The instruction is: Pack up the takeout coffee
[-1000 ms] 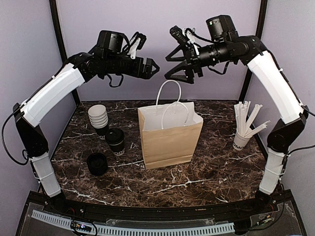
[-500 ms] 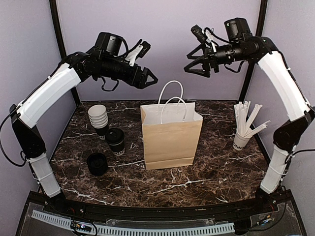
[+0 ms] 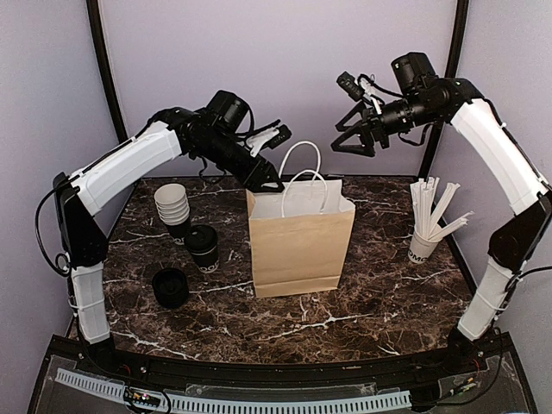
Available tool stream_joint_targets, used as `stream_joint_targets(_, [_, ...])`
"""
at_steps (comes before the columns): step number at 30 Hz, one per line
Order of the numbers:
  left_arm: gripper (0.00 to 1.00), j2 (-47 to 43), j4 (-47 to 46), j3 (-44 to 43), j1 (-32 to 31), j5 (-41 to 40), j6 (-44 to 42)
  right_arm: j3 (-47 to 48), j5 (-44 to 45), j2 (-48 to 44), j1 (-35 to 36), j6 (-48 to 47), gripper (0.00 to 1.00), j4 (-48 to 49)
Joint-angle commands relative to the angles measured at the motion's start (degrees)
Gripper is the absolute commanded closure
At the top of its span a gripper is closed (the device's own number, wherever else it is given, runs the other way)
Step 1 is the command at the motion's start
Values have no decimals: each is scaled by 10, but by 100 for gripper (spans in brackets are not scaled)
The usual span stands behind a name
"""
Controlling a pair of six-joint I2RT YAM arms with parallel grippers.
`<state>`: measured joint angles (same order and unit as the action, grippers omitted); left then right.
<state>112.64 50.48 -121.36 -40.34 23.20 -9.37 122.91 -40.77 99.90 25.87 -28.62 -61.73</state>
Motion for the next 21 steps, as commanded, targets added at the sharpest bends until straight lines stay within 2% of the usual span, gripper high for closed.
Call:
stream_joint_targets(1, [59,1,15,-31,2,42,-14,-12,10,-25,1,-4,13,14])
stream_joint_targets(2, [71,7,17,-35,2,51,-14,-16,14,-25,1,-2,13,18])
stream_joint_targets(3, [76,9,18,-40,1,53,-15,-18,15,-26,1,-1,13,20])
stream_joint_targets(4, [87,10,19,-42,1,55,-17,-20,16,-27,1,0,13,22])
stream_joint_targets(9, [100,-10,15,-43,1,15,-29,-41,29,-32,-2,-4,15,30])
stream_joint_targets(15, [100,-51,6,-39,-14,-148,-52,-100,37,-44,-28,9,18,62])
stream_joint_targets(18, [100,-73,-36,-14,-39,-211,-76,-118,27,-50,-46,20,19,76])
stream_joint_targets(21, [100,-86,-73,10,-68,-320,-111,-158,37,-59,-55,27,20,101])
